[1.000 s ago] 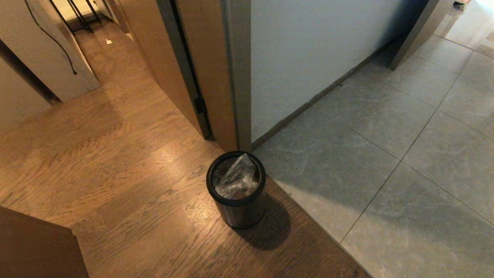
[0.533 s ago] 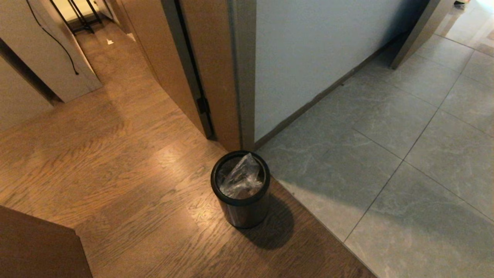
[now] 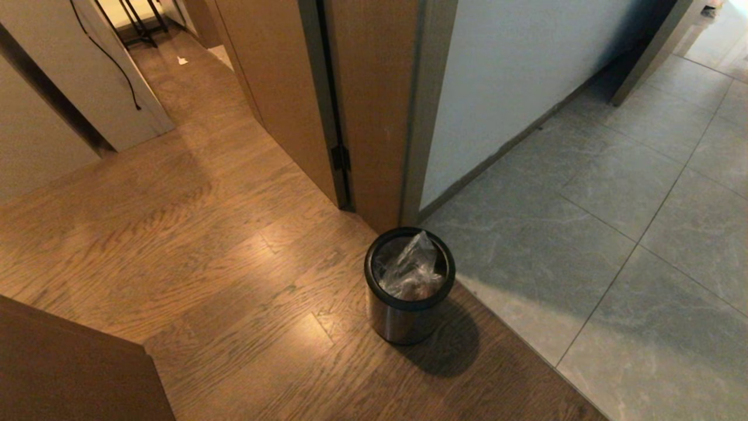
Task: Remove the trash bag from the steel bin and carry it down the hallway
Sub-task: Place the outer trash can on the ground
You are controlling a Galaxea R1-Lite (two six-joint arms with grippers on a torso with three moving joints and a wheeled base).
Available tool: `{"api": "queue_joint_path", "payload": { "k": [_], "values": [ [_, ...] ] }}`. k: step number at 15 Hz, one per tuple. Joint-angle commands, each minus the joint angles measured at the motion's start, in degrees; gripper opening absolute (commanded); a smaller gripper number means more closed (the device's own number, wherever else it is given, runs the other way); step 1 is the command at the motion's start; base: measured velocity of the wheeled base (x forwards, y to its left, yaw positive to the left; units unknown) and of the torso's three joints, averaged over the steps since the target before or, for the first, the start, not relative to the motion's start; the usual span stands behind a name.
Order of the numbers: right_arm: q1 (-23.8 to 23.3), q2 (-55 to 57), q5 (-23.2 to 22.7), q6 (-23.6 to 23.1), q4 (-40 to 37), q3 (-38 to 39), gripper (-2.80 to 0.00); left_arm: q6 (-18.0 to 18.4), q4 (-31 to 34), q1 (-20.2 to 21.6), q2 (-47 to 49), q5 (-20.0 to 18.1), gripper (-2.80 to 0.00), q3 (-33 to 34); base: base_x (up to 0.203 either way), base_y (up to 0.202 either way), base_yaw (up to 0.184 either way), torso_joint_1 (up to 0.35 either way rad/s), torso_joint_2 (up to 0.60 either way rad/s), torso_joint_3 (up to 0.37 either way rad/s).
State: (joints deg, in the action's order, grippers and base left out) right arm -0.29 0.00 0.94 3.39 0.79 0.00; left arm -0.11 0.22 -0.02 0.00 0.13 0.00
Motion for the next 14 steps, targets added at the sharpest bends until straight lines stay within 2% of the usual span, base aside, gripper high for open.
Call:
{"api": "queue_joint_path", "payload": {
  "k": [1, 14],
  "values": [
    [0.03, 0.0, -0.32, -0.59, -0.17, 0.09, -2.8, 0.02, -0.04, 0.02, 0.0, 0.02, -2.8, 0.0, 0.0, 0.056, 0.004, 0.002, 0.01, 0.006],
    [0.09, 0.0, -0.32, -1.28, -0.18, 0.09, -2.8, 0.11, -0.04, 0.02, 0.0, -0.05, -2.8, 0.0, 0.0, 0.0, 0.0, 0.0, 0.0, 0.0]
  ]
}}
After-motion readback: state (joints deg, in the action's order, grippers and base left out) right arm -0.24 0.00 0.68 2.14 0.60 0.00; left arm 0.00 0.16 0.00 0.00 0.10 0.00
